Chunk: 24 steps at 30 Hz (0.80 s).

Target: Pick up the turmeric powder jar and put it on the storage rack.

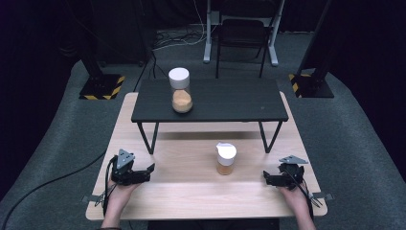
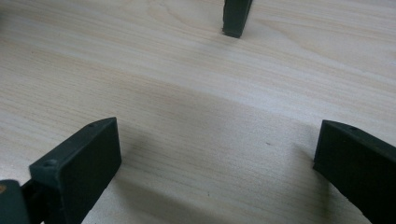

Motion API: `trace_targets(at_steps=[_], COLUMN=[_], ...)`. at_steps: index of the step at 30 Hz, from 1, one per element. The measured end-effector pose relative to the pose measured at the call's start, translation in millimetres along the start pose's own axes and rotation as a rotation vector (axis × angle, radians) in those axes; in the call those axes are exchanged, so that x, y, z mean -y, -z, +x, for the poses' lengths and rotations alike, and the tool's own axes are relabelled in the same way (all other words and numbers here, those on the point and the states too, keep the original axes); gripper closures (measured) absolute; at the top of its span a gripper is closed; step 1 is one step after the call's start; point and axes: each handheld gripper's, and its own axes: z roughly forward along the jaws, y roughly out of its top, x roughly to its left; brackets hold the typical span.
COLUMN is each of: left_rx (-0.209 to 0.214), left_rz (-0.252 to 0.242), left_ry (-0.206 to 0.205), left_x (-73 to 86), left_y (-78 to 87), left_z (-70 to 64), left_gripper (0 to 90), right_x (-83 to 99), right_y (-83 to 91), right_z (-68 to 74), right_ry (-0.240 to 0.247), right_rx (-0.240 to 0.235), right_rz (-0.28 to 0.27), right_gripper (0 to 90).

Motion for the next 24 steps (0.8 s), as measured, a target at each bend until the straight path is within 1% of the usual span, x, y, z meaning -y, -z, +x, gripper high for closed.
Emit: trace_targets(at_steps=[1, 2, 4, 7, 10, 12, 15, 16, 18, 21, 24], left_rx=[0.002, 0.003, 0.004, 0.011, 0.011, 0.001, -0.002, -0.004, -0.014, -0.018, -0.049], left_rz=[0.011, 0.016, 0.020, 0.038, 0.069, 0.080, 0.096, 0.110, 0.141, 0.164, 0.188], left_ry=[0.002, 0.011, 0.015, 0.038, 0.041, 0.040, 0.053, 0.051, 0.030, 0.025, -0.003], left_x=[0.2, 1.2, 3.9, 7.1, 7.8, 8.1, 8.8, 8.3, 6.1, 4.5, 2.3], left_y=[-1.4, -2.8, -4.8, -9.5, -14.3, -16.4, -20.1, -21.7, -24.9, -28.2, -30.2], left_z=[1.4, 2.3, 3.9, 7.7, 8.4, 6.8, 7.9, 8.0, 6.1, 4.4, -0.8], left_gripper=[4.6, 4.6, 4.6, 5.0, 5.1, 5.0, 4.9, 4.9, 4.9, 4.9, 5.0], right_x=[0.0, 0.0, 0.0, 0.0, 0.0, 0.0, 0.1, 0.1, 0.1, 0.2, 0.4], right_y=[0.0, 0.0, 0.0, 0.0, 0.0, 0.0, 0.0, 0.0, 0.1, 0.1, 0.2], right_z=[0.0, 0.0, 0.0, 0.0, 0.0, 0.0, 0.0, 0.0, -0.1, -0.1, -0.6], right_ry=[0.000, 0.000, 0.000, 0.000, 0.000, 0.000, 0.000, 0.001, 0.001, 0.002, 0.003], right_rx=[0.000, 0.000, 0.000, 0.000, 0.000, 0.000, 0.000, 0.000, -0.001, -0.001, -0.004], right_rz=[0.000, 0.000, 0.000, 0.000, 0.000, 0.000, 0.000, 0.000, 0.000, 0.000, -0.001], right_gripper=[0.0, 0.0, 0.0, 0.0, 0.0, 0.0, 0.0, 0.0, 0.0, 0.0, 0.0])
